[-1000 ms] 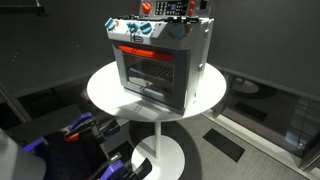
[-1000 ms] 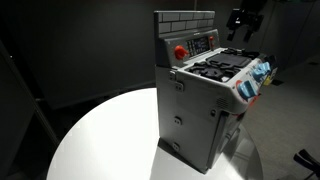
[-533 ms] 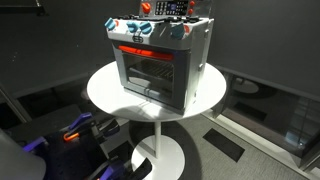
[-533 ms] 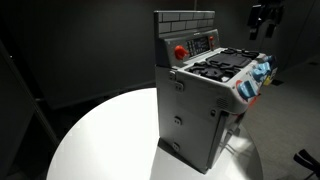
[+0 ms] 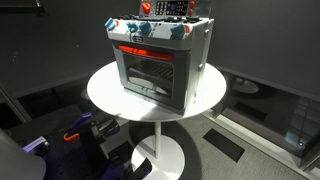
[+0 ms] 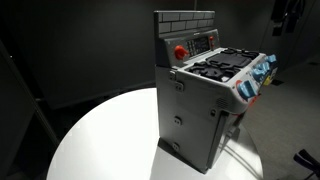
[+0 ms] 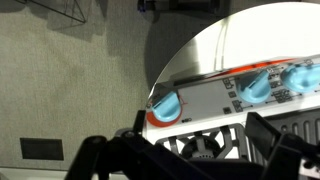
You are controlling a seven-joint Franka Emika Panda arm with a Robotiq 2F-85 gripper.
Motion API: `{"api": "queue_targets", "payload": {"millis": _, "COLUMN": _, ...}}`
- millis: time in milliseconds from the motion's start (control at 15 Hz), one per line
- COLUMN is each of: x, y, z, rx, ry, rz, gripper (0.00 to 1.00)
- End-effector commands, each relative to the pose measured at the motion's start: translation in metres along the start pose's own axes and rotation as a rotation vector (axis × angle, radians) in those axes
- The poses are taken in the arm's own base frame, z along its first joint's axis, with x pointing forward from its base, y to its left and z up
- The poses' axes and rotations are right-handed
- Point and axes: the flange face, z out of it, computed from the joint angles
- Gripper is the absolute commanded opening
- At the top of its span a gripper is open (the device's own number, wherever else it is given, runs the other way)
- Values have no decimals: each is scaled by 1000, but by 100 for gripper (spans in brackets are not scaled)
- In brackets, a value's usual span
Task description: Push the top right button on the toy stove
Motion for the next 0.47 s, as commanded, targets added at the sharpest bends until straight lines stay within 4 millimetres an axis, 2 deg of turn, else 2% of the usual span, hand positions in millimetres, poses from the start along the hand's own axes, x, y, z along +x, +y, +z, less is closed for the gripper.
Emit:
{"api": "queue_targets", "payload": {"millis": 0, "x": -28, "y": -5, "z": -5, "rx": -25, "ry": 5, "rz": -52, "gripper": 100}}
{"api": "queue_targets", "payload": {"millis": 200, "x": -34, "y": -9, "z": -4, "rx": -19, "ry": 1, "rz": -63, "gripper": 100}}
{"api": "queue_targets", "payload": {"millis": 267, "x": -24, "y": -9, "z": -3, "rx": -4, "ry": 7, "rz": -38, "gripper": 100}}
{"api": "queue_targets", "payload": {"millis": 400, "x": -27, "y": -10, "z": -1, "rx": -5, "ry": 4, "rz": -41, "gripper": 100}}
